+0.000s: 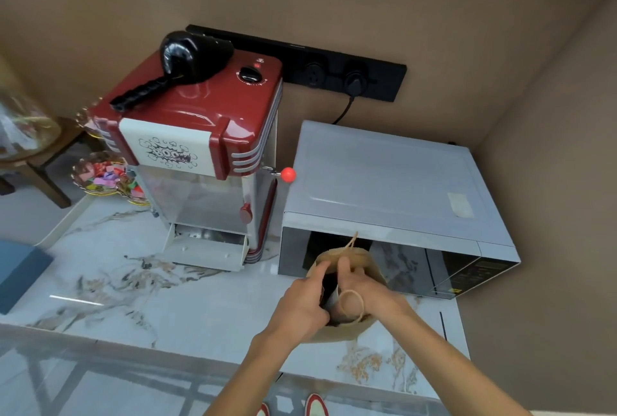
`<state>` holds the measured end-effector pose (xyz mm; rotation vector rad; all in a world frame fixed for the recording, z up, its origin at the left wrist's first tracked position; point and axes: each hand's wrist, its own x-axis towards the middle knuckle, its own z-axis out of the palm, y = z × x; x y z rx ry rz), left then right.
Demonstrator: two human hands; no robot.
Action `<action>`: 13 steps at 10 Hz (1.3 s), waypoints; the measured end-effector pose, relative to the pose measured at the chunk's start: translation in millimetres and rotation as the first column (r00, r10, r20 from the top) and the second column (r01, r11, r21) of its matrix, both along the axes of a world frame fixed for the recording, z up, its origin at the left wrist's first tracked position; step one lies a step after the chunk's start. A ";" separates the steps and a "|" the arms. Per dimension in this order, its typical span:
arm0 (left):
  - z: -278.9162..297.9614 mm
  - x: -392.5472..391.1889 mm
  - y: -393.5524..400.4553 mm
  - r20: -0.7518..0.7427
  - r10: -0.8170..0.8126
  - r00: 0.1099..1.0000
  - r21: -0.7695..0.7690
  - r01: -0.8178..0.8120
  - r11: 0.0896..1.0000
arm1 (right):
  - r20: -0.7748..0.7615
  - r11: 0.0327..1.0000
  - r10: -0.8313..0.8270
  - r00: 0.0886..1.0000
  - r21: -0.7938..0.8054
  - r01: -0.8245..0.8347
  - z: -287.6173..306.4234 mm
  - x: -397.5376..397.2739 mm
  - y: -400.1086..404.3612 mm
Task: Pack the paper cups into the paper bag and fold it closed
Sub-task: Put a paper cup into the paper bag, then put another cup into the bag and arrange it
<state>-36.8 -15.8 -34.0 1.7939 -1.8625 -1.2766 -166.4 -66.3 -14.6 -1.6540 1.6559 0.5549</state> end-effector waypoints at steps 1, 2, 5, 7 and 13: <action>1.8 -1.2 2.1 -0.001 0.005 1.000 0.013 -0.005 1.000 | -0.060 0.972 0.222 0.973 0.091 -0.216 -9.2 0.8 6.5; 4.1 -4.6 6.3 -0.020 -0.002 1.000 0.018 0.003 1.000 | -0.070 0.967 0.252 0.965 0.042 -0.250 -15.9 -0.7 10.3; 4.2 -5.6 6.7 -0.060 -0.012 0.998 0.044 0.014 0.999 | -0.792 0.776 0.530 0.303 0.309 -0.549 -16.8 56.6 29.3; 2.9 -4.8 10.1 -0.098 0.011 0.995 0.040 -0.007 0.999 | -0.886 0.679 0.449 0.120 0.251 -0.690 -52.2 83.0 31.7; -5.2 5.5 -5.9 -0.137 0.018 0.990 -0.007 -0.019 1.000 | 0.379 0.992 -0.023 0.925 -0.107 0.068 64.8 -26.9 7.0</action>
